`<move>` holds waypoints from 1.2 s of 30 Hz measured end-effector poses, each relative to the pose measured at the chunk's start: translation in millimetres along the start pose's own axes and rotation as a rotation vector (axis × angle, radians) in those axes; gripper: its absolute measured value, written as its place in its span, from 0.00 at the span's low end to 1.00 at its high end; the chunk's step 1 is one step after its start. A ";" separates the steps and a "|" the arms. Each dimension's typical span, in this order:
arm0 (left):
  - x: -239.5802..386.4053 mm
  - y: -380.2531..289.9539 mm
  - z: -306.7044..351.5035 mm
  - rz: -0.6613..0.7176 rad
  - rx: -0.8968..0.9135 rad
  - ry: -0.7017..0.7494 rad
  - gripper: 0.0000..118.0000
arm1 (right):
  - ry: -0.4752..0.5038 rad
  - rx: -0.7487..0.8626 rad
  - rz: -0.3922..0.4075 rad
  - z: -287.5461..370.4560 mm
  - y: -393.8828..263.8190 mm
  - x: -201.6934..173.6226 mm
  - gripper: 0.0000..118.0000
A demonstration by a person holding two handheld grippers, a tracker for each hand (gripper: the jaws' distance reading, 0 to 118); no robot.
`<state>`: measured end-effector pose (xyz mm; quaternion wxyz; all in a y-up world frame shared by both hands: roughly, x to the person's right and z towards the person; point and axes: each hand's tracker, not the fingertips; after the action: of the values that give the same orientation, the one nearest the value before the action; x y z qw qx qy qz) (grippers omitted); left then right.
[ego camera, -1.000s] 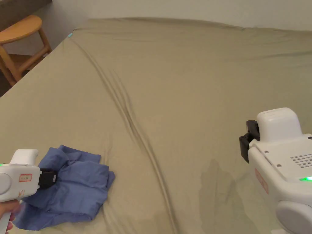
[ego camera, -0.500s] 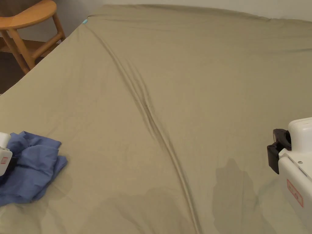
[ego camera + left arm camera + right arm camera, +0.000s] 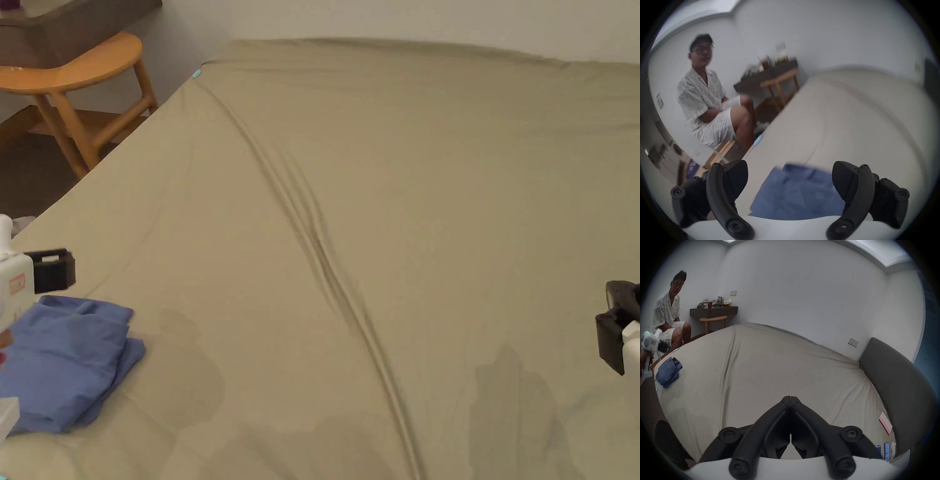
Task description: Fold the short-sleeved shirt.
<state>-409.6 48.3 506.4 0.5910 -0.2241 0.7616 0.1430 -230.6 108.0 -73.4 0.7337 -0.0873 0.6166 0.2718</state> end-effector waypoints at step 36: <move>326.3 30.9 379.3 -0.067 0.579 -0.517 0.00 | -0.172 0.323 -0.053 141.4 -5.4 84.3 0.00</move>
<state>-173.8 201.7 91.4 0.8067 -0.0295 0.5885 -0.0456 -98.9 193.5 -123.1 0.7952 0.0389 0.5846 0.1563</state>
